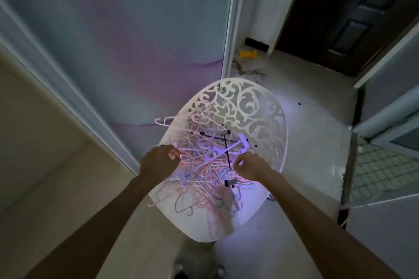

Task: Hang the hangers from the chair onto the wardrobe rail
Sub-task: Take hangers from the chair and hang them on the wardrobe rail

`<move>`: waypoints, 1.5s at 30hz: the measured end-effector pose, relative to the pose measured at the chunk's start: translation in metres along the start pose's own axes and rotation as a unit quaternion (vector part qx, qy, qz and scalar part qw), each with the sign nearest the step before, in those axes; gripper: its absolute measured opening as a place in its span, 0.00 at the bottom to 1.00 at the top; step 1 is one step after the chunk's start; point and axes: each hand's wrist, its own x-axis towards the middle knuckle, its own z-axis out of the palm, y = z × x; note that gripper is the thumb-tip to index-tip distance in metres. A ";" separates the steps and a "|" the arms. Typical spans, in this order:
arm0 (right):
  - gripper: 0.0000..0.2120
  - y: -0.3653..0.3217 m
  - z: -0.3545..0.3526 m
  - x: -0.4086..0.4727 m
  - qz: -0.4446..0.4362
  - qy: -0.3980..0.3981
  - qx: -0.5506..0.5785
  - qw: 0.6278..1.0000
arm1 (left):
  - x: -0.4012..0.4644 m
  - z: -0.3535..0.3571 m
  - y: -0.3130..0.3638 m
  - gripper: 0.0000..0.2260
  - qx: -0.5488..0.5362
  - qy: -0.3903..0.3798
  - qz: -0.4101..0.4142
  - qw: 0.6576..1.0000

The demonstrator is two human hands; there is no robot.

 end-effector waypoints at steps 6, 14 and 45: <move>0.17 0.004 0.033 0.059 0.044 -0.045 0.083 0.995 | 0.056 0.040 -0.026 0.08 -0.034 -0.057 -0.009 0.998; 0.09 -0.006 0.069 0.130 0.126 -0.077 0.200 0.969 | 0.124 0.081 -0.060 0.20 -0.010 -0.033 0.065 0.997; 0.07 0.008 0.075 0.173 0.185 -0.141 0.477 0.848 | 0.192 0.098 -0.032 0.17 -0.013 -0.105 -0.001 0.994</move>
